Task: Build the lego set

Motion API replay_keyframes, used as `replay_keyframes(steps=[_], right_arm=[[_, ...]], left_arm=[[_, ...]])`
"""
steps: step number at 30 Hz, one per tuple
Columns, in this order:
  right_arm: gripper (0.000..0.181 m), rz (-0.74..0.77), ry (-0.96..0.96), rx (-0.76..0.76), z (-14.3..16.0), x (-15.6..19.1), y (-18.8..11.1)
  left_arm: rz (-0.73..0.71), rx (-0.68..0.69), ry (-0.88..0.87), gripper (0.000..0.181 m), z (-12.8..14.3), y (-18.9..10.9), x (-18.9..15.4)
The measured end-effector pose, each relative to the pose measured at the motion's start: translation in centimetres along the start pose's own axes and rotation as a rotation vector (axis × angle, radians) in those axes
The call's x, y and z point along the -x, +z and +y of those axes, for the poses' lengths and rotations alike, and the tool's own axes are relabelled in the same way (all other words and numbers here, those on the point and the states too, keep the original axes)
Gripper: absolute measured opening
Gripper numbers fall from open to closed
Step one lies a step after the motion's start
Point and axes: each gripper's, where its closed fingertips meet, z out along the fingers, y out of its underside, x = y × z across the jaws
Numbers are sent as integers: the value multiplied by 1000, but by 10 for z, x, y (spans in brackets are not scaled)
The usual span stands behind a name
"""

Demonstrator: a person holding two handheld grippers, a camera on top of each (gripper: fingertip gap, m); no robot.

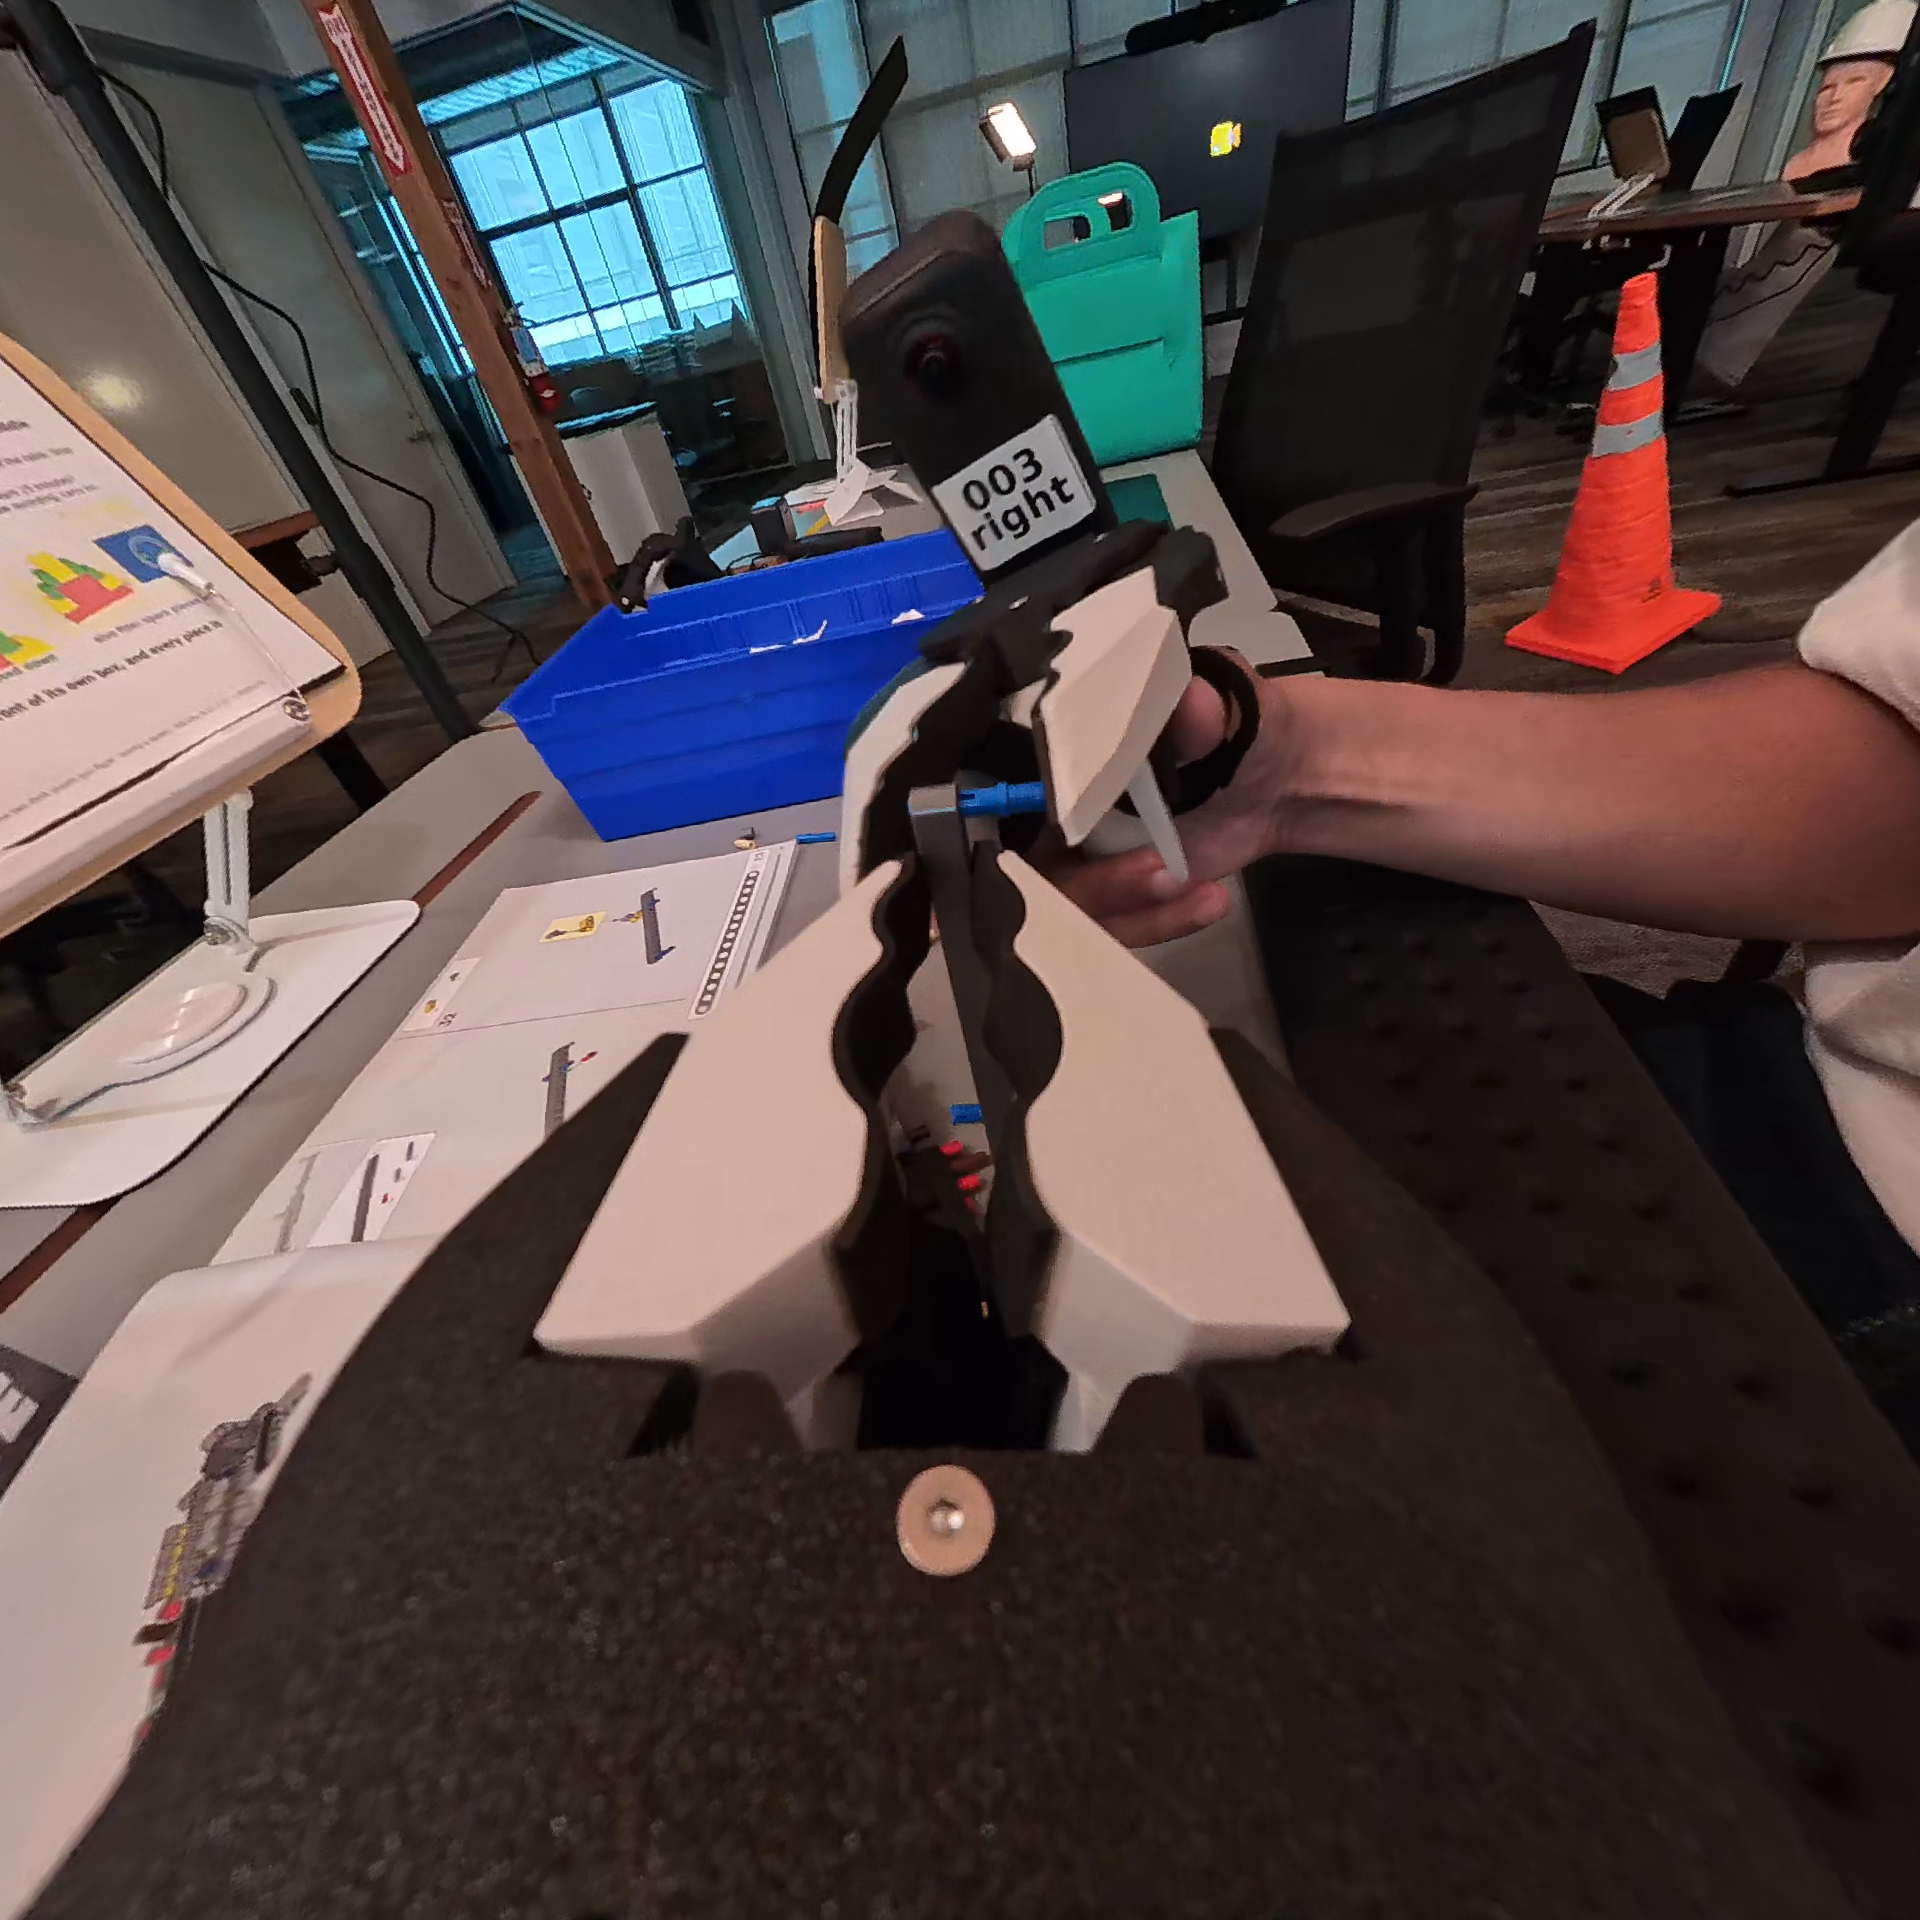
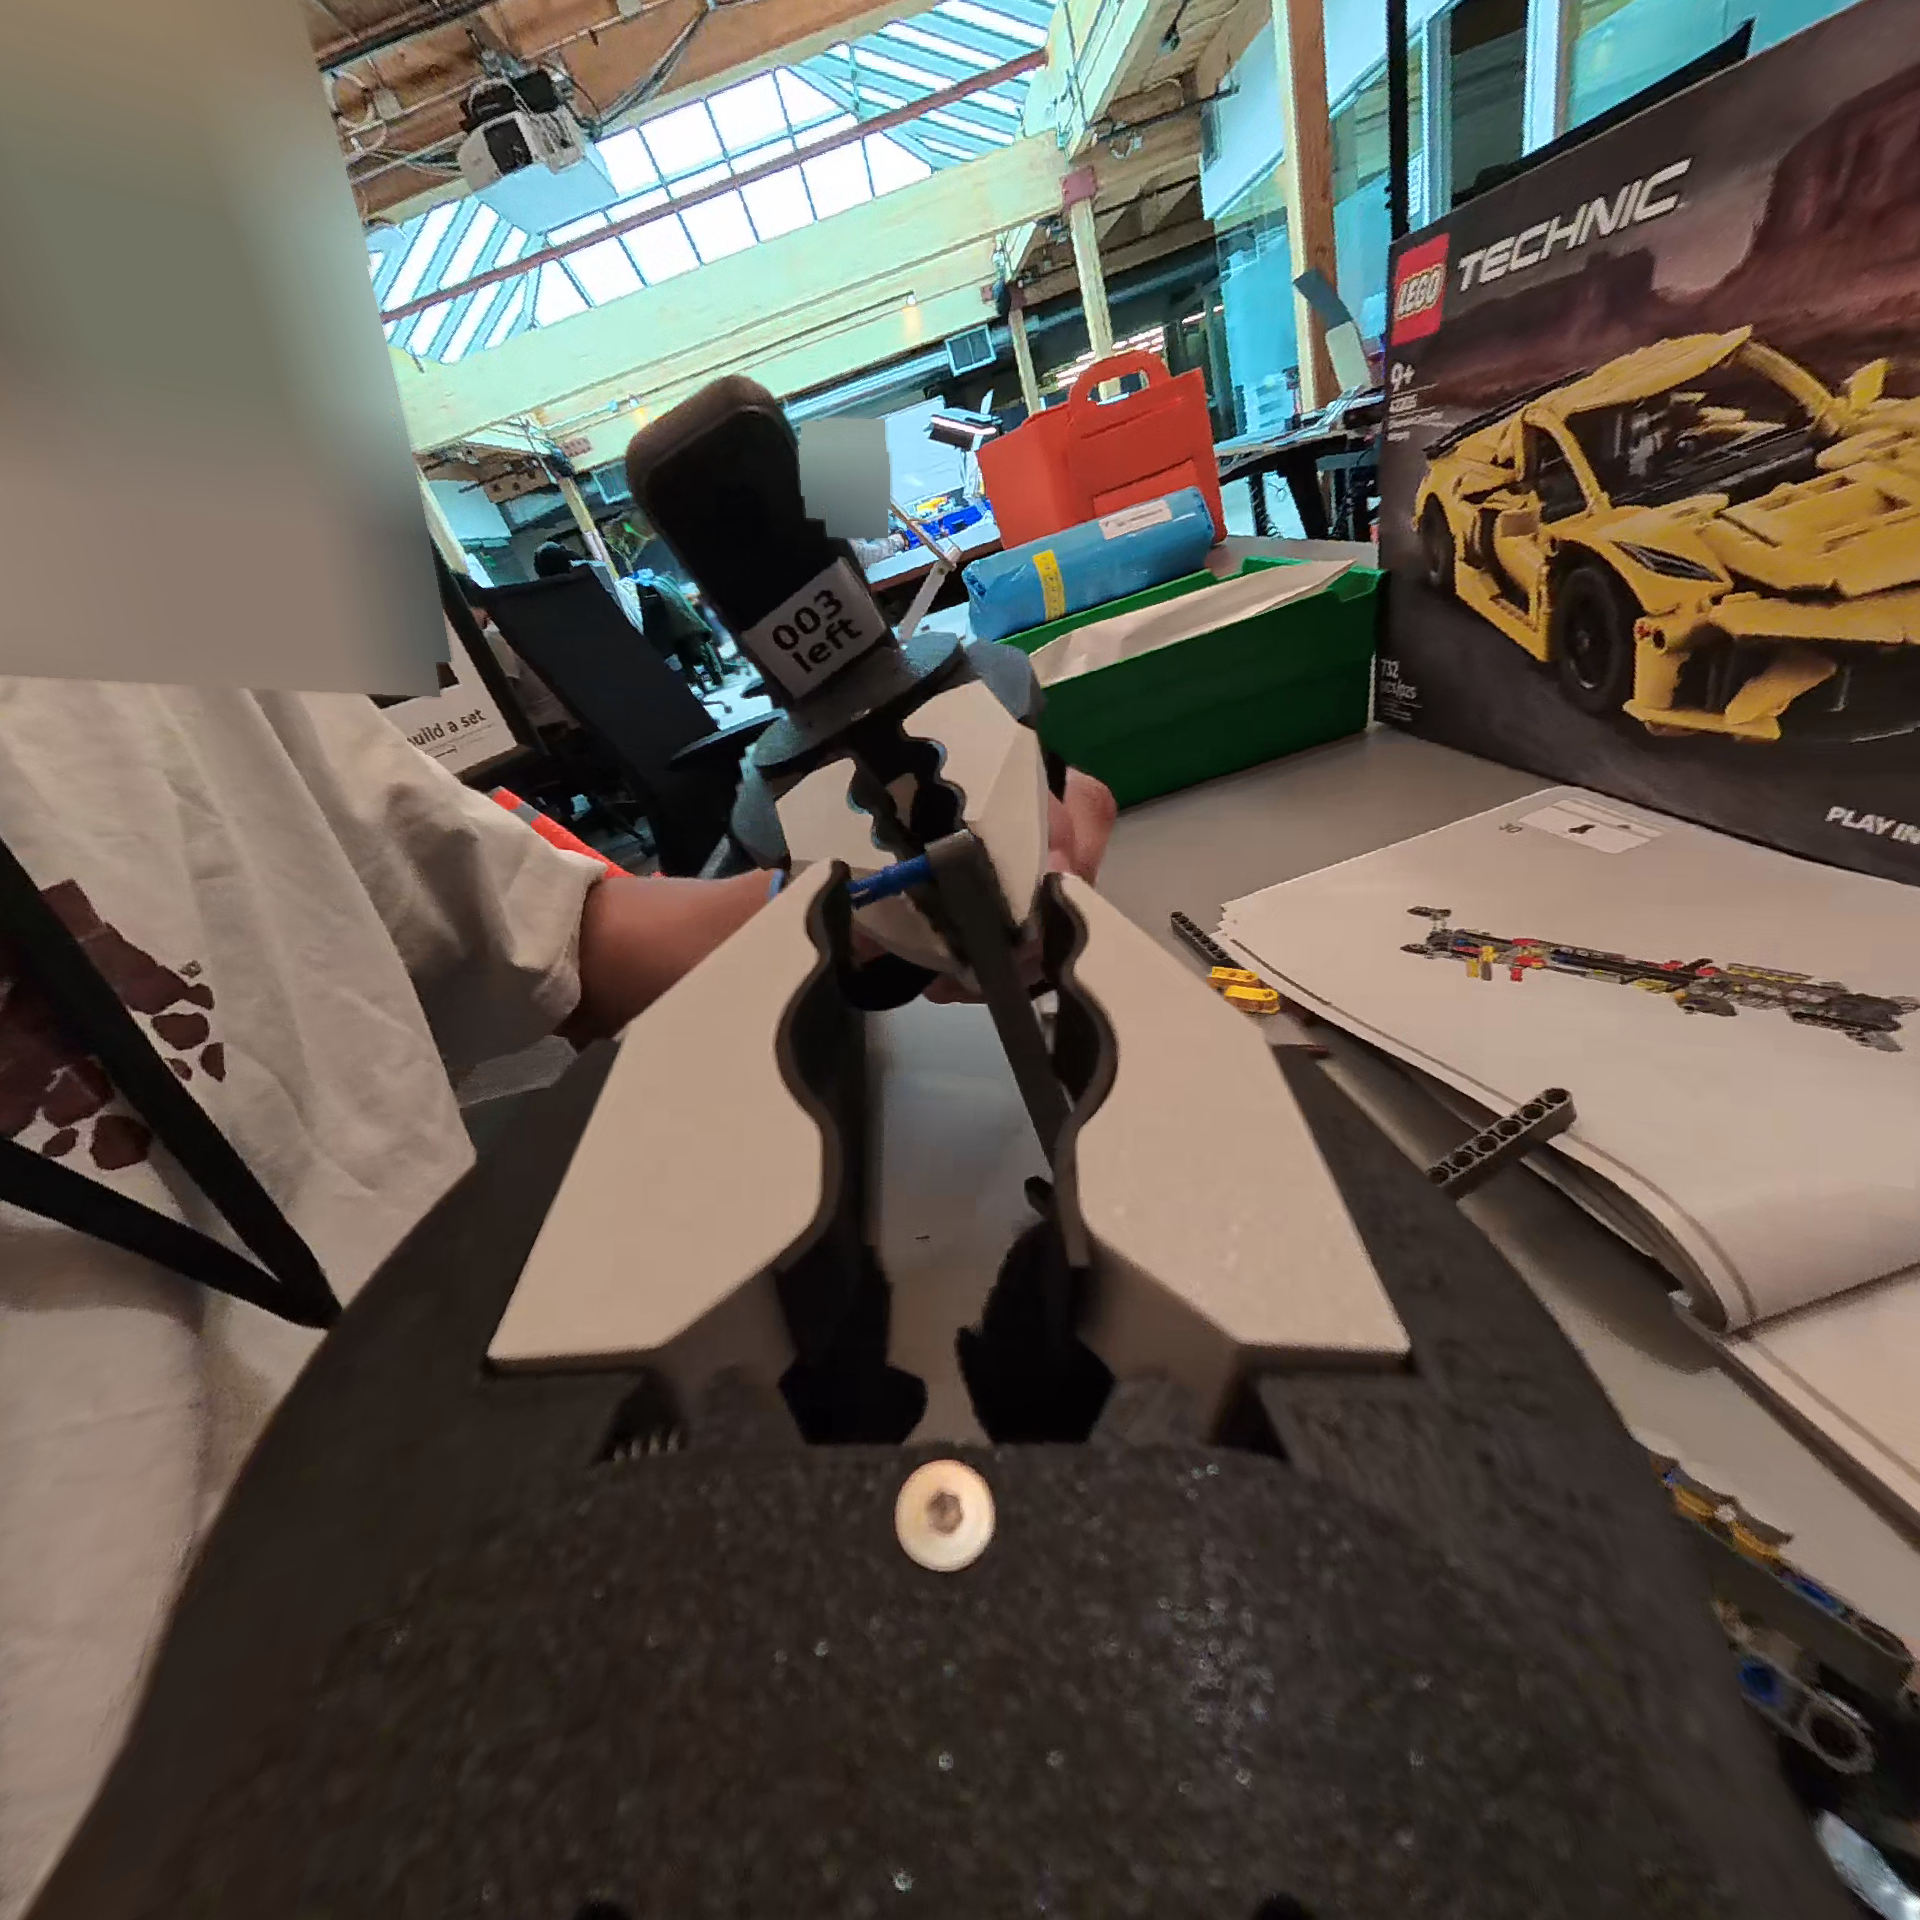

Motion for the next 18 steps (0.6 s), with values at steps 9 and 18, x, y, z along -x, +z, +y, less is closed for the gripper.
replay_keyframes(steps=[9, 18], right_arm=[[34, 18, -93, 8, 4, 1, 0], [28, 33, -146, -30, -2, -1, -1]], left_arm=[[8, 16, 15, 7, 2, 0, -4], [1, 14, -4, 7, 1, 2, -3]])
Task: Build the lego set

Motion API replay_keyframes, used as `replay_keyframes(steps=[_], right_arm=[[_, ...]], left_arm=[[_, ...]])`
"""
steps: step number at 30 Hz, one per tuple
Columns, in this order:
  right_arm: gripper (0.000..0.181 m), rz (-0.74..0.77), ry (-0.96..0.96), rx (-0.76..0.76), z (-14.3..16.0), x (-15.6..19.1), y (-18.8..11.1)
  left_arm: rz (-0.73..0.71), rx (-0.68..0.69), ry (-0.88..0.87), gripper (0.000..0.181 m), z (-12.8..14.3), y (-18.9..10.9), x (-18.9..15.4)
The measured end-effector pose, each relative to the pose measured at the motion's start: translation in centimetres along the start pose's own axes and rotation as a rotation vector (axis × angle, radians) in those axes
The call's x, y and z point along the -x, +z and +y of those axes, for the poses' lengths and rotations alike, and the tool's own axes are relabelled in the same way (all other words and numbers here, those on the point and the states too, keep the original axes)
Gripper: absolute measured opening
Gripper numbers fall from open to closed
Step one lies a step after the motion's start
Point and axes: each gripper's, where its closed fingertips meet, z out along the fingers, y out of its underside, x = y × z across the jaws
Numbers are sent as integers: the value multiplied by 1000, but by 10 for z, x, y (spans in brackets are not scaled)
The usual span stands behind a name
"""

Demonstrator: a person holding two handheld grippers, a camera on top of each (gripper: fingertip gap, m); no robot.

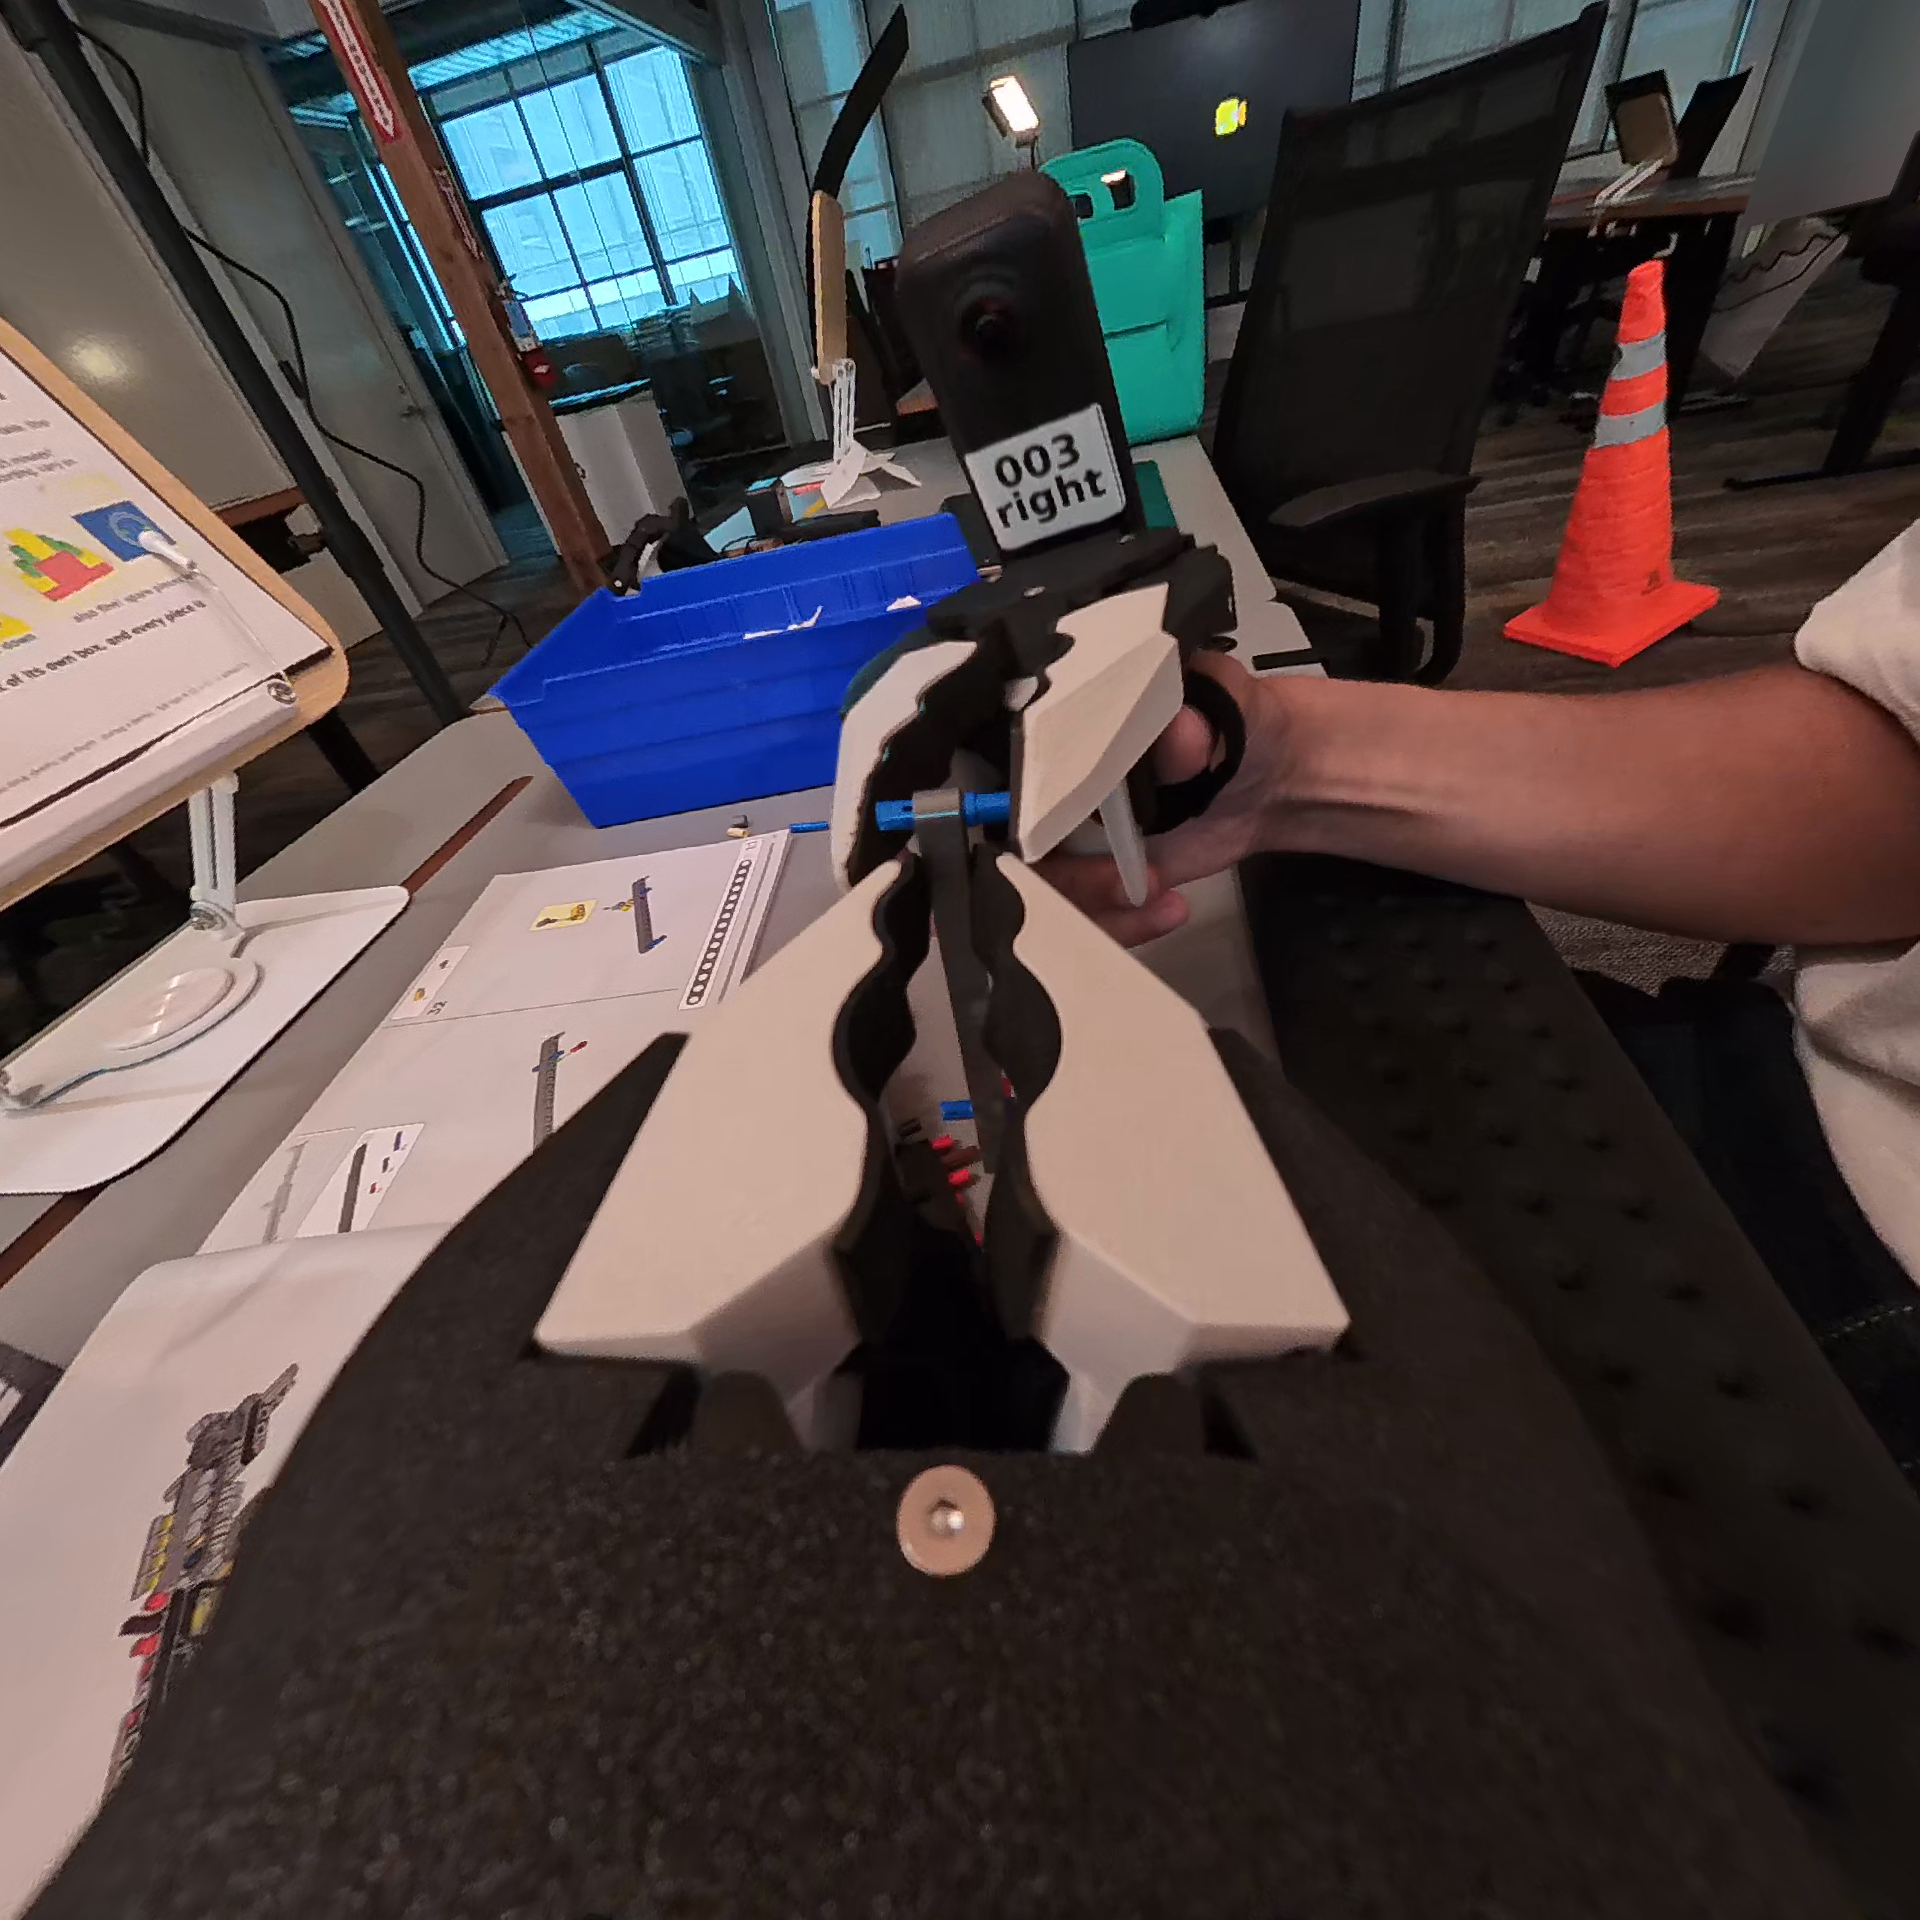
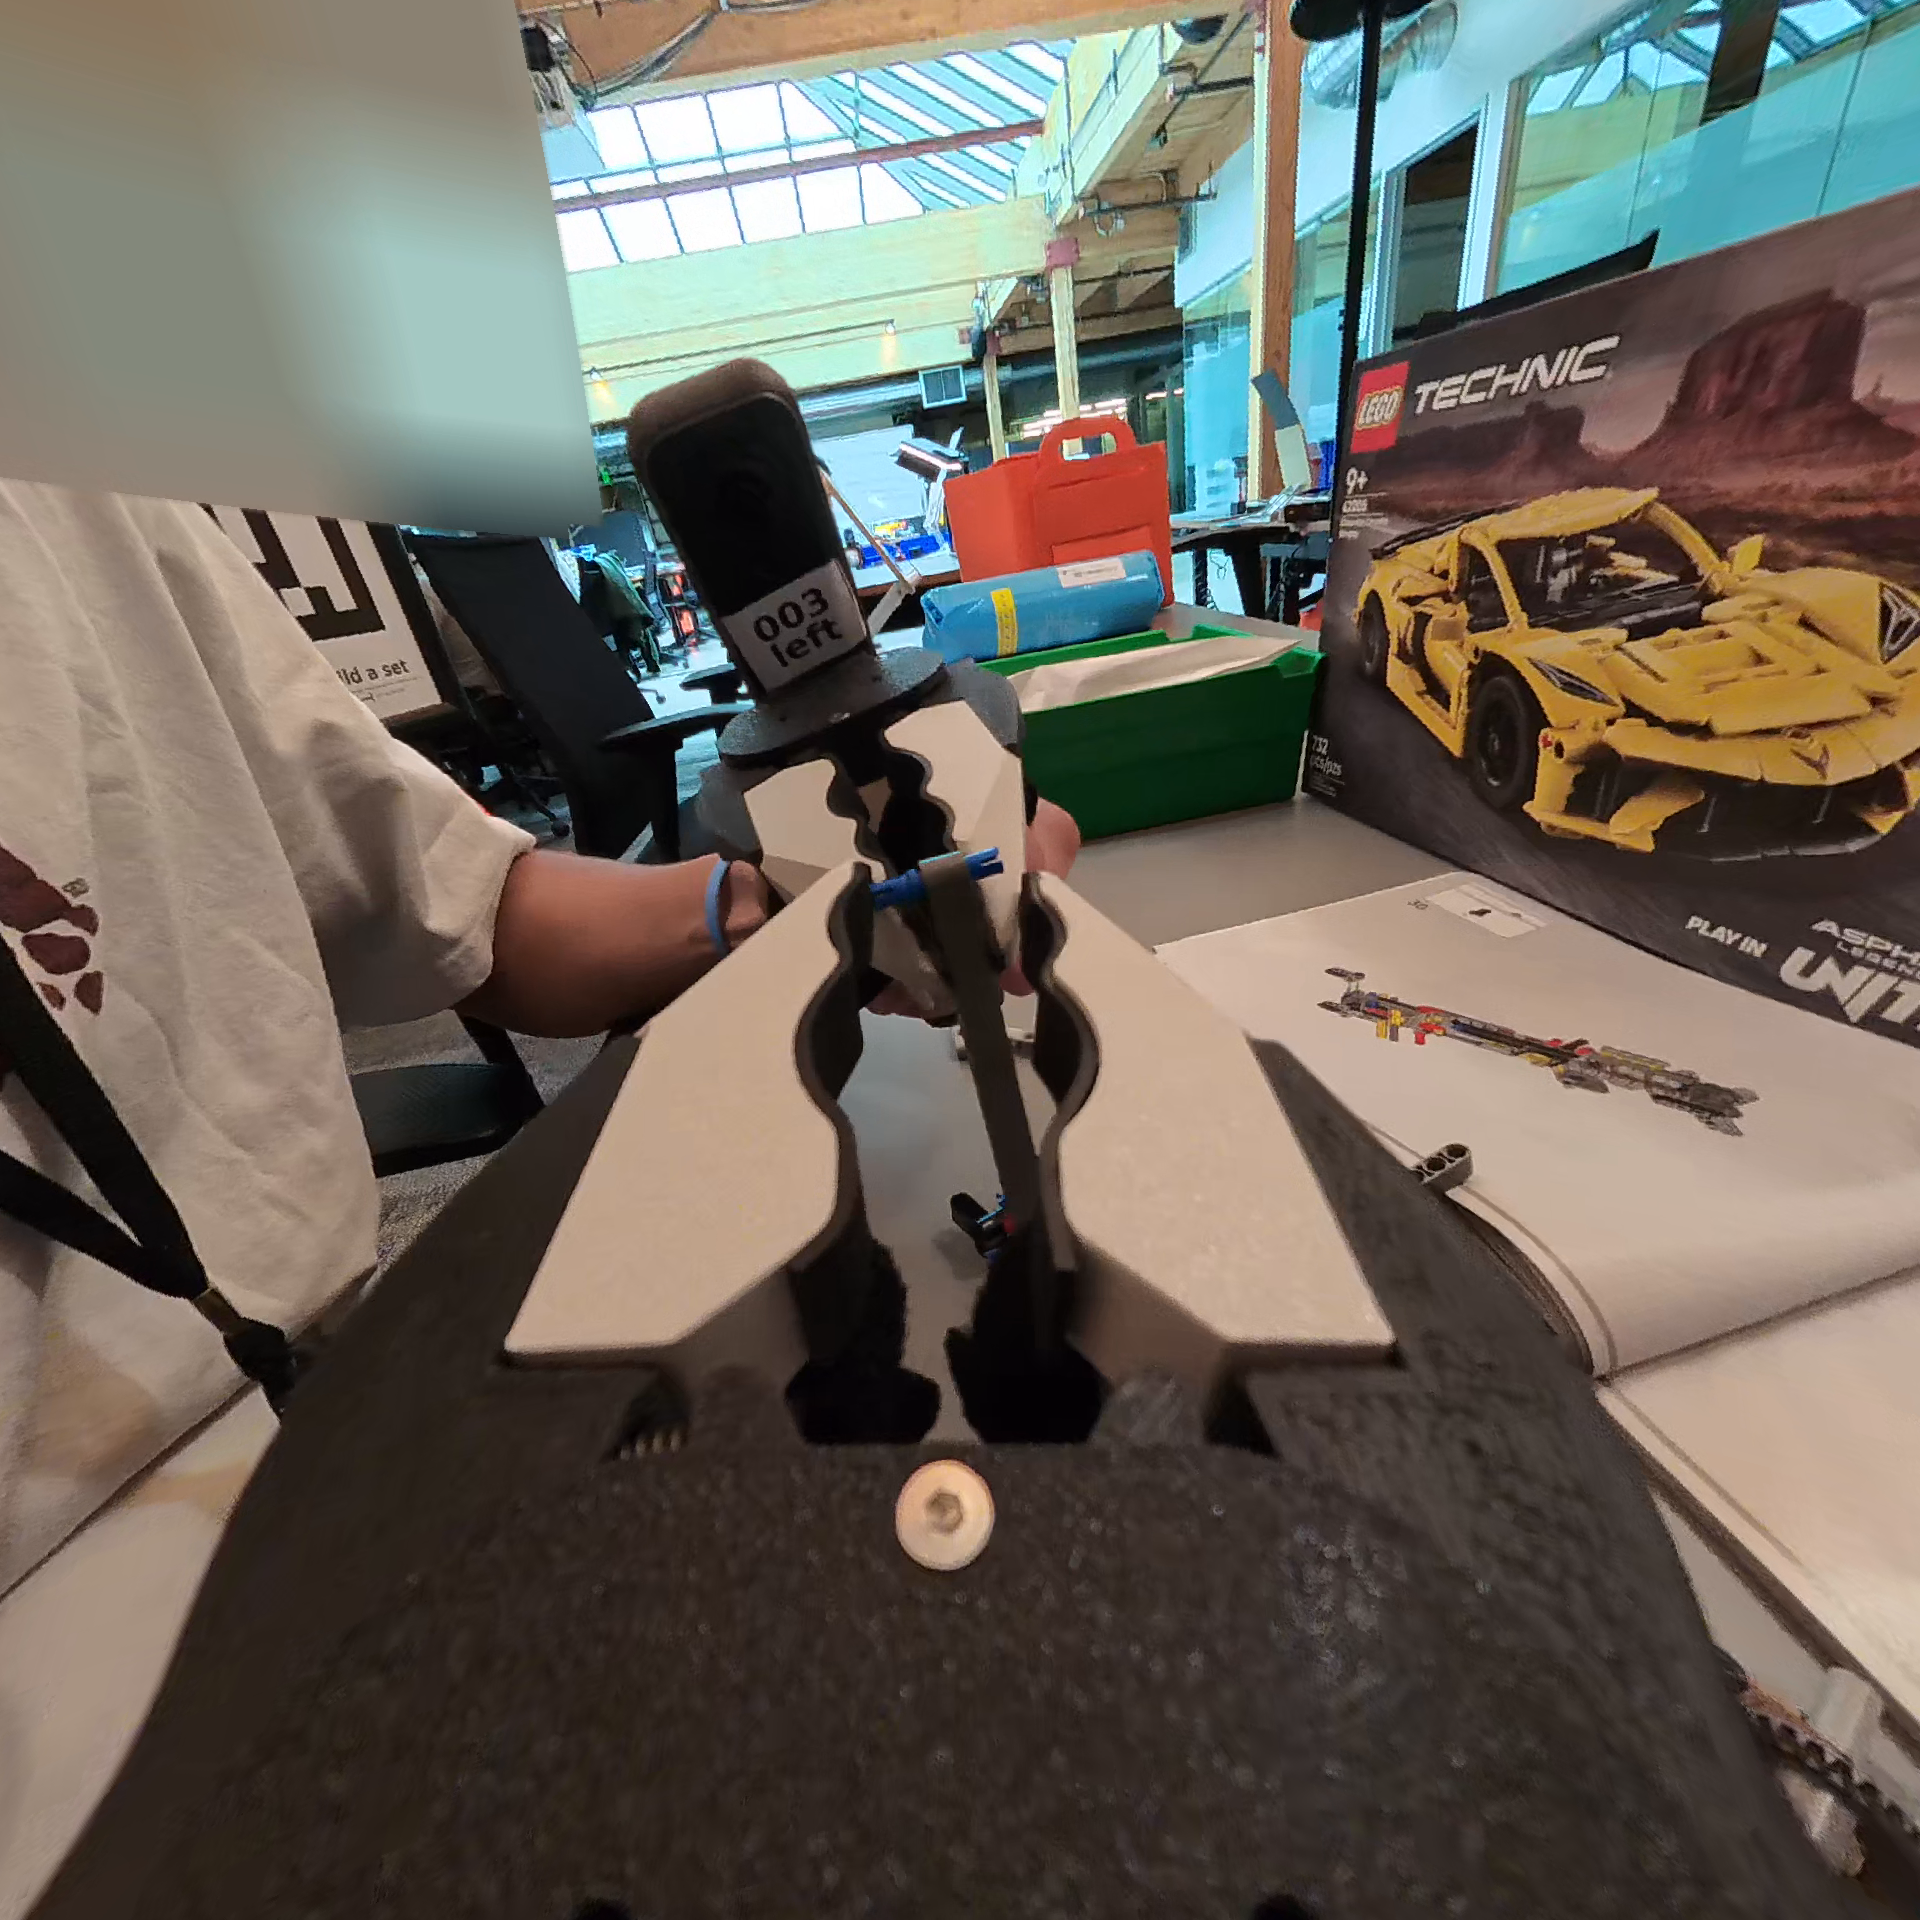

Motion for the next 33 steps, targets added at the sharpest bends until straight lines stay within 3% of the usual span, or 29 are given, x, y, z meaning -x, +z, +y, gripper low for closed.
replay_keyframes(steps=[7, 11, 25, 33], right_arm=[[28, 10, 47, 0, 0, -4, 1], [40, 54, 53, -48, -6, -13, -1], [24, 128, 36, -130, -14, -18, -14], [23, 178, -9, 17, 12, -23, 2]], left_arm=[[-35, 0, 9, 8, 1, 0, 6], [-90, -43, -2, 7, -5, -2, 15], [-197, -26, 17, 7, 0, -4, 31], [-235, -64, -48, 7, -3, -10, 43]])
